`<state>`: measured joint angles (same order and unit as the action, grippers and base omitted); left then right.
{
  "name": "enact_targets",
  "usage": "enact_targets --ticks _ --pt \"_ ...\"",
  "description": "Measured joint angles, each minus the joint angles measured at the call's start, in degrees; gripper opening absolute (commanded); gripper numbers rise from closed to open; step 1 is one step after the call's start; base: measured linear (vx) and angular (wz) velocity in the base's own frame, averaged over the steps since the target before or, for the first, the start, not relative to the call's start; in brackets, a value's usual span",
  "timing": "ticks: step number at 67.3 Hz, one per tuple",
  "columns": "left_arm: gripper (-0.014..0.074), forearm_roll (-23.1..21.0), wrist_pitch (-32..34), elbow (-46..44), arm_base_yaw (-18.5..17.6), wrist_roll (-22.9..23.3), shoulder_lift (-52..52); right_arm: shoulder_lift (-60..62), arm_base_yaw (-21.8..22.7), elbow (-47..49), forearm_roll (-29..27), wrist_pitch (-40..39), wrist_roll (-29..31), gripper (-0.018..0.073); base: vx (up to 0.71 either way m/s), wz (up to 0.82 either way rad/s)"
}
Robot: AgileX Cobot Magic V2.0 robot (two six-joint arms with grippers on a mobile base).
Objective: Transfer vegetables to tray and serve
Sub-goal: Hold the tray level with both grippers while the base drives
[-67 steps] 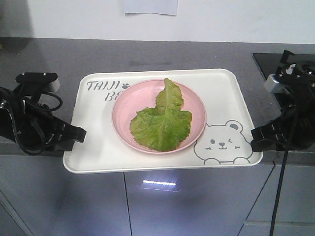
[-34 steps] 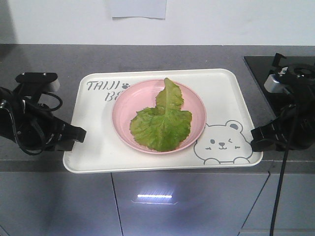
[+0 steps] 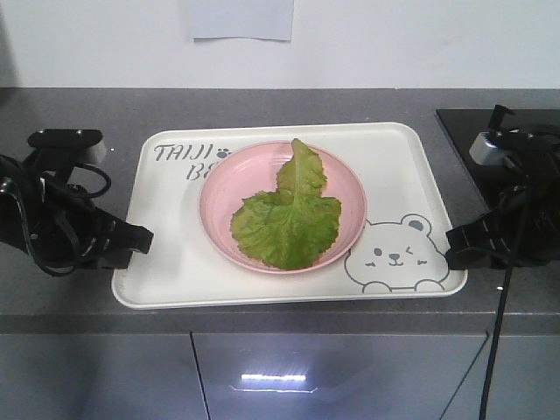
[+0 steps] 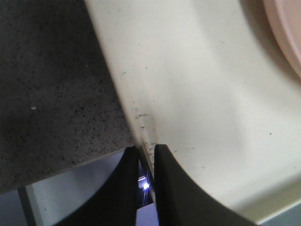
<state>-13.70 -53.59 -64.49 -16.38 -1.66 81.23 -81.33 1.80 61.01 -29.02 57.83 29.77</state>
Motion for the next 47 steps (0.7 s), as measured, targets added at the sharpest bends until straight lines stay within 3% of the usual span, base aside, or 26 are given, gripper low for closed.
enact_targets --ticks 47 --pt "-0.0006 0.0 0.0 0.0 0.0 0.0 0.0 0.0 0.0 0.0 0.0 0.0 0.0 -0.0004 0.11 0.01"
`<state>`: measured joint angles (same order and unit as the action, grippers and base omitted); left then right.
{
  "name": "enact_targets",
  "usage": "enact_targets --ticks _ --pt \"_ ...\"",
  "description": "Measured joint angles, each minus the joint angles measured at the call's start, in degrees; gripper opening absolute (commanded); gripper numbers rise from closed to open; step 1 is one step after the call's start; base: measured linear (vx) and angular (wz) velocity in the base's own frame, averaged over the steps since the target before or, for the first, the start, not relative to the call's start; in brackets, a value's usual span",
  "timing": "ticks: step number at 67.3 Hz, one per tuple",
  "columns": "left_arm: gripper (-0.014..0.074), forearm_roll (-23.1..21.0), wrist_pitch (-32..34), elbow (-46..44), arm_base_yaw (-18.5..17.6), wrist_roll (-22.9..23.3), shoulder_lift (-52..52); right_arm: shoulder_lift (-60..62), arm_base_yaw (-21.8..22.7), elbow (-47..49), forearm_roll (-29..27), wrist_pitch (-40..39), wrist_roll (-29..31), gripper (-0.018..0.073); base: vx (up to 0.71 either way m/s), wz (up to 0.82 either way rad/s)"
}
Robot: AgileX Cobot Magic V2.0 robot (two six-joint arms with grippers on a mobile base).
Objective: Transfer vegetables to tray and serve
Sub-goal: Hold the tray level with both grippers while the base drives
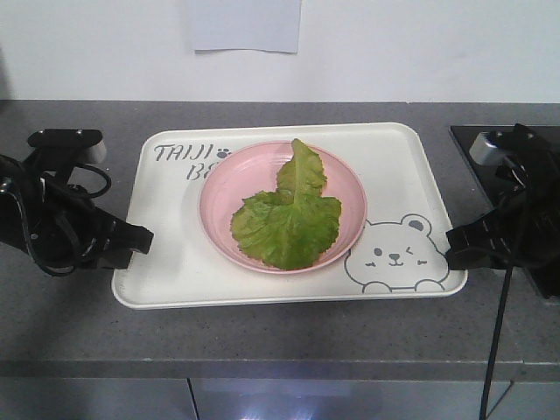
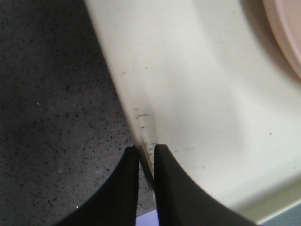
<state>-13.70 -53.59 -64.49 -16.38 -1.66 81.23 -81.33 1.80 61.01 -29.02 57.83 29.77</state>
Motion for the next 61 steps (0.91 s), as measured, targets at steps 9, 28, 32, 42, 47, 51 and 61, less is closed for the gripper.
enact_targets --ticks 9,28,32,42,47,51,61 --pt "-0.0006 0.0 0.0 0.0 0.0 0.0 0.0 0.0 0.0 0.0 0.0 0.0 0.0 -0.0004 0.1 0.02" --pt "-0.0006 0.0 0.0 0.0 0.0 0.0 0.0 0.0 0.0 0.0 0.0 0.0 0.0 -0.0004 0.09 0.01" --pt "-0.0006 0.0 0.0 0.0 0.0 0.0 0.0 0.0 0.0 0.0 0.0 0.0 0.0 -0.0004 0.08 0.01" --pt "-0.0006 0.0 0.0 0.0 0.0 0.0 0.0 0.0 0.0 0.0 0.0 0.0 0.0 -0.0004 0.07 0.01" --pt "-0.0006 0.0 0.0 0.0 0.0 0.0 0.0 0.0 0.0 0.0 0.0 0.0 0.0 -0.0004 0.07 0.01" --pt "-0.0006 0.0 0.0 0.0 0.0 0.0 0.0 0.0 0.0 0.0 0.0 0.0 0.0 -0.0004 0.06 0.01" --pt "-0.0006 0.0 0.0 0.0 0.0 0.0 0.0 0.0 0.0 0.0 0.0 0.0 0.0 -0.0004 0.05 0.01"
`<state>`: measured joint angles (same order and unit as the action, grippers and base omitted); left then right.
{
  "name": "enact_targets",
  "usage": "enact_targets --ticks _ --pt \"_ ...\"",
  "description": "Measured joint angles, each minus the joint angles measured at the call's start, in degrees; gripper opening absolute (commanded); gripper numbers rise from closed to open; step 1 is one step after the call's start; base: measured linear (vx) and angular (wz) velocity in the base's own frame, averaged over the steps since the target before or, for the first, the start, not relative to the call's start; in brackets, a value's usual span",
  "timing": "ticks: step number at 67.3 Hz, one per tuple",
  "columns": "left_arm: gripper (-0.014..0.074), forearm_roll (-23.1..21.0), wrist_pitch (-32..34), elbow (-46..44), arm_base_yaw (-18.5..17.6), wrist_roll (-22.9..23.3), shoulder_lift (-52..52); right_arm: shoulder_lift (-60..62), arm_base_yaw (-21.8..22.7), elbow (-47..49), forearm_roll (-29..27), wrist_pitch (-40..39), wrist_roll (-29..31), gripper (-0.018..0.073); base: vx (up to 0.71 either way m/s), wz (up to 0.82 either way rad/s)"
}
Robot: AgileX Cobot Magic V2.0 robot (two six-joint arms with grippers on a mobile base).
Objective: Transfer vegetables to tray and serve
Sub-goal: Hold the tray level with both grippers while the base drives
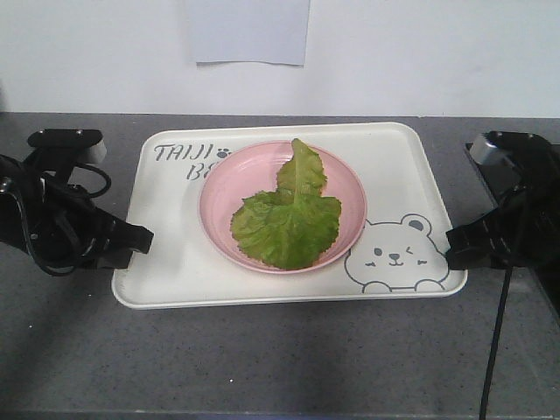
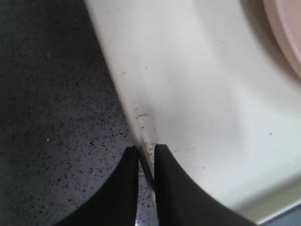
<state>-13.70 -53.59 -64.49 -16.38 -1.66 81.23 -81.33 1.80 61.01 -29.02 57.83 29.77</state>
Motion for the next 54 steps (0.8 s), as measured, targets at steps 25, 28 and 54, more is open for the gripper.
enact_targets --ticks 25,28,54 --pt "-0.0006 0.0 0.0 0.0 0.0 0.0 0.0 0.0 0.0 0.0 0.0 0.0 0.0 -0.0004 0.04 0.01" --pt "-0.0006 0.0 0.0 0.0 0.0 0.0 0.0 0.0 0.0 0.0 0.0 0.0 0.0 -0.0004 0.03 0.0" --pt "-0.0006 0.0 0.0 0.0 0.0 0.0 0.0 0.0 0.0 0.0 0.0 0.0 0.0 -0.0004 0.03 0.0"
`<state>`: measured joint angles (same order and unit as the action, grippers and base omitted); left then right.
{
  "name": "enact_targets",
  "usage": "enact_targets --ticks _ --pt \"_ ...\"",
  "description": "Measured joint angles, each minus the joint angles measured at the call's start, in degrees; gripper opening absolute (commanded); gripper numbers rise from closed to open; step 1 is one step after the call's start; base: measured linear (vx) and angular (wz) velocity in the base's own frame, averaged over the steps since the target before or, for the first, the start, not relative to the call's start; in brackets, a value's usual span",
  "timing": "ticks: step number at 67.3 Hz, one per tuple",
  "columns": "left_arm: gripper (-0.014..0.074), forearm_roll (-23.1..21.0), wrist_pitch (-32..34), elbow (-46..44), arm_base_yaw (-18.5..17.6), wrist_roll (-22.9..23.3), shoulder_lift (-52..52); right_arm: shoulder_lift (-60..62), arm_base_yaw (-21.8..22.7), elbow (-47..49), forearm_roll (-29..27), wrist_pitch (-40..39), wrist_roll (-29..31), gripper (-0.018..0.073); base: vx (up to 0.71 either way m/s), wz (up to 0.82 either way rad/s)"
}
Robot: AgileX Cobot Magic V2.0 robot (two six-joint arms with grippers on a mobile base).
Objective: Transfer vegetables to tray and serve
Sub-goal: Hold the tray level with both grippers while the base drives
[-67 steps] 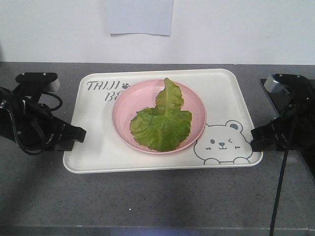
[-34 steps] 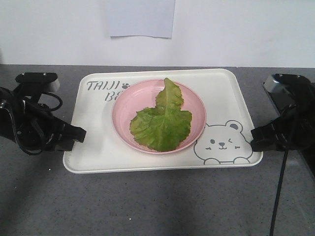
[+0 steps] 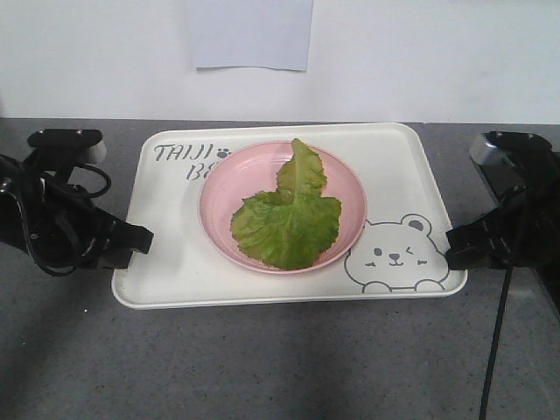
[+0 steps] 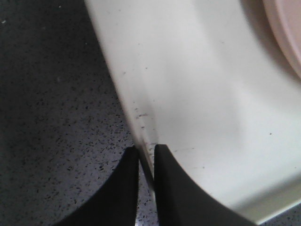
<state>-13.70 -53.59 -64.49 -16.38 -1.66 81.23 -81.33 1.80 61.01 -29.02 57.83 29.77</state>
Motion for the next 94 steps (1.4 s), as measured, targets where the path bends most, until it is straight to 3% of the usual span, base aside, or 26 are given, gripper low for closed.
enact_targets --ticks 94 --pt "-0.0006 0.0 0.0 0.0 0.0 0.0 0.0 0.0 0.0 0.0 0.0 0.0 0.0 -0.0004 0.02 0.0"
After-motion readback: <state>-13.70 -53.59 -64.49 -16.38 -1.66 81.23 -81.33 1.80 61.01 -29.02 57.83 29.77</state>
